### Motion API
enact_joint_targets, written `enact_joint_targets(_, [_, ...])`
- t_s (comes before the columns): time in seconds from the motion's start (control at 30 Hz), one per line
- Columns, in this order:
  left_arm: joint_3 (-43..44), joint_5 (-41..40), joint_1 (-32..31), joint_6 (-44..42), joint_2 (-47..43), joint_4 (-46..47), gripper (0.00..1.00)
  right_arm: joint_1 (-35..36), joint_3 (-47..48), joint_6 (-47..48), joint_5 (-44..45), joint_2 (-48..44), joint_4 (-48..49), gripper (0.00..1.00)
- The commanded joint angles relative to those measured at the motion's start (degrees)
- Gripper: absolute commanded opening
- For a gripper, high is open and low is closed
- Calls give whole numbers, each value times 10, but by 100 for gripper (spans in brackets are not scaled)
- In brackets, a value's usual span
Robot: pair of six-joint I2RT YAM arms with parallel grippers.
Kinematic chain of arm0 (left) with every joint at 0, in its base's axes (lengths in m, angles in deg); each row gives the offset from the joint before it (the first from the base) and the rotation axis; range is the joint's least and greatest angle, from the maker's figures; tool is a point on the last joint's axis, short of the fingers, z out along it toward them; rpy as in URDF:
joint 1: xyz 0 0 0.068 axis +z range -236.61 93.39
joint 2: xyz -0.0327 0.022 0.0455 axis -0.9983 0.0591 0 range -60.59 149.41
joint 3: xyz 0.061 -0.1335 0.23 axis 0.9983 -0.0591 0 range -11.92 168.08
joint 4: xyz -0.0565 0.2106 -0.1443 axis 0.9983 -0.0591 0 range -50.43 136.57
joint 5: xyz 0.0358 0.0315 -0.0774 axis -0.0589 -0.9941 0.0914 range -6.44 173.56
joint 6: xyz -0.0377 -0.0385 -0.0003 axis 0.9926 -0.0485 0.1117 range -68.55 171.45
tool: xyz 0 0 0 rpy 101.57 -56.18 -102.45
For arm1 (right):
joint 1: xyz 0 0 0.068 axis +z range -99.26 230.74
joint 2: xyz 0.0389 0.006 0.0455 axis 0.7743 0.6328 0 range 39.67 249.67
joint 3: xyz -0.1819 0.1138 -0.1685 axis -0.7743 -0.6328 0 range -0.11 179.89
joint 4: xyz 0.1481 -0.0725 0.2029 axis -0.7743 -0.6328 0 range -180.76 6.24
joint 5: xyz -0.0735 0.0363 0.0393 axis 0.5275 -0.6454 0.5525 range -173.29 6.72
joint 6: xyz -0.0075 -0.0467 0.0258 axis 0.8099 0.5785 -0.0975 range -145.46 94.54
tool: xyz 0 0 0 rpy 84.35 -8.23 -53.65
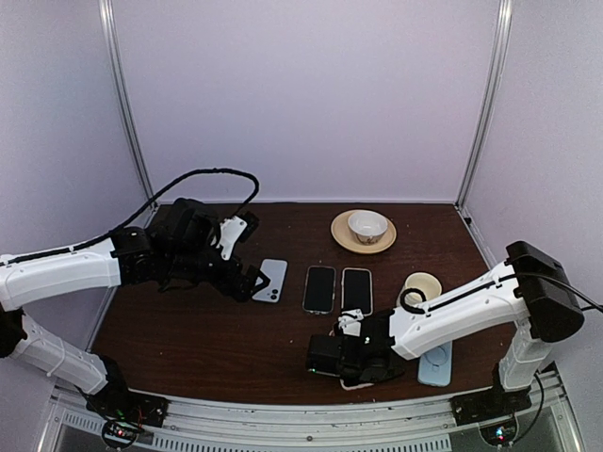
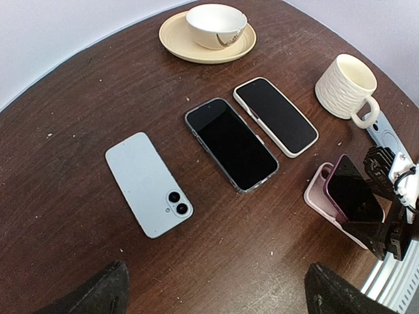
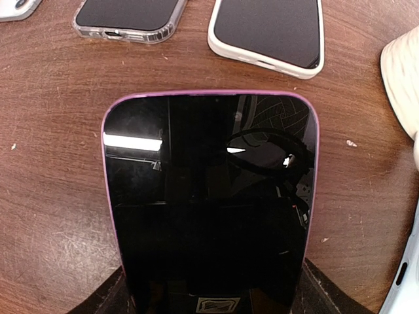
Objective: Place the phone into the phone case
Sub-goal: Install the phone into the phone case.
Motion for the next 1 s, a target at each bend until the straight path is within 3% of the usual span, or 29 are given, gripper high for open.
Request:
enact_joint_targets(0.0, [6, 10, 5, -5, -2, 4, 98, 0, -4, 15, -49, 18, -9, 49])
enact_joint_targets(0.2, [6, 10, 6, -5, -4, 3, 98, -1, 9, 24, -48, 20, -17, 72])
enact_joint_targets(0.33, [6, 10, 7, -5, -4, 3, 98, -1, 13, 26, -45, 17, -25, 80])
enact_joint_targets(0.97, [6, 10, 8, -6, -4, 3, 97, -2, 44, 84, -64, -43, -81, 85])
